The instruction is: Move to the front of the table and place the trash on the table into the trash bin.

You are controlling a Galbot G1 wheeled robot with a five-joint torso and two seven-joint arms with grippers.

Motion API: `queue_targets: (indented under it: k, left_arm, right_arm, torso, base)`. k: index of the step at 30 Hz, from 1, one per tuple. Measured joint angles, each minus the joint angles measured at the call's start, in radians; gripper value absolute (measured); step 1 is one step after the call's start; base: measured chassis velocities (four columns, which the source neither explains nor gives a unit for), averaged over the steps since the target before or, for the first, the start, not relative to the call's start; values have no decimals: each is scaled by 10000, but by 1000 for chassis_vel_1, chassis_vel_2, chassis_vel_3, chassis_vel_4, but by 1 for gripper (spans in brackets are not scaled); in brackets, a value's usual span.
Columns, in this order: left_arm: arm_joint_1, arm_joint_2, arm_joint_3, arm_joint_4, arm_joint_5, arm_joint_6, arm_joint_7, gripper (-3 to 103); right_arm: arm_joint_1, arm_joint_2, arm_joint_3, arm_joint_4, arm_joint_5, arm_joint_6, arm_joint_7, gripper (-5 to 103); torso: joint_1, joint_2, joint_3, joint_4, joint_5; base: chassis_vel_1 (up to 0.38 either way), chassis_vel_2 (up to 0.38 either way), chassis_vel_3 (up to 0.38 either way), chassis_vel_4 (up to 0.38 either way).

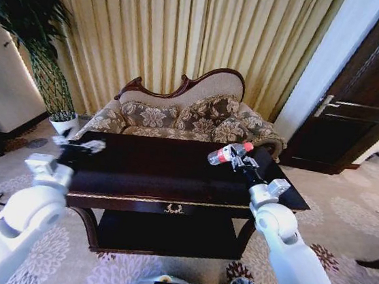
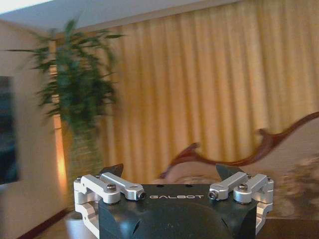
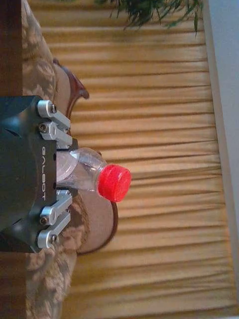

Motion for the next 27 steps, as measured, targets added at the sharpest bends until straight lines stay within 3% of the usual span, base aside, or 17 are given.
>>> queue_targets:
  k: [5,9,11,12,14,16,22,27]
  left_arm:
    - [680,-696,-962,-27,174,282,179,100]
    - [813,-750,-1256,-9,203,341,209,100]
    - [927,-535,-1703,261,151,-79,775,100]
    - [927,-535,-1703,261,151,-79,775,100]
    - [909,-316,-1902,883,178,-1144,1982,100]
    - [867,-280,-1934,1063,179,-1365,2304,100]
    - [958,-375,-2146,1551,-272,-1358,3102,100]
    - [1031,-423,-2159,1690,-279,-1316,3258,100]
  right_arm:
    - [-39,-78,582,-107,-309,37,-2,31]
    - [-148,-181,786,-117,-362,37,-2,31]
    - [-169,-212,852,-287,-406,57,-3,31]
    - [-169,-212,852,-287,-406,57,-3,31]
    - [-175,-184,851,-435,-462,174,-3,31]
    - [-199,-185,853,-452,-464,197,-2,31]
    - [-388,-581,958,-497,-337,297,-2,31]
    - [-473,-898,987,-468,-132,311,-2,31]
  torso:
    - [-1,0,0,1,-1]
    - [-1,1,0,-3,0]
    - [0,1,-1,-3,3]
    - [0,1,-1,-3,3]
    - [0,1,0,0,2]
    - [0,1,0,-2,-2]
    - [0,1,0,0,1]
    - [0,2,0,-2,1]
  base:
    - [0,0,0,0]
    - [0,0,0,0]
    - [0,0,0,0]
    - [0,0,0,0]
    - [0,0,0,0]
    - [0,0,0,0]
    - [0,0,0,0]
    - [0,0,0,0]
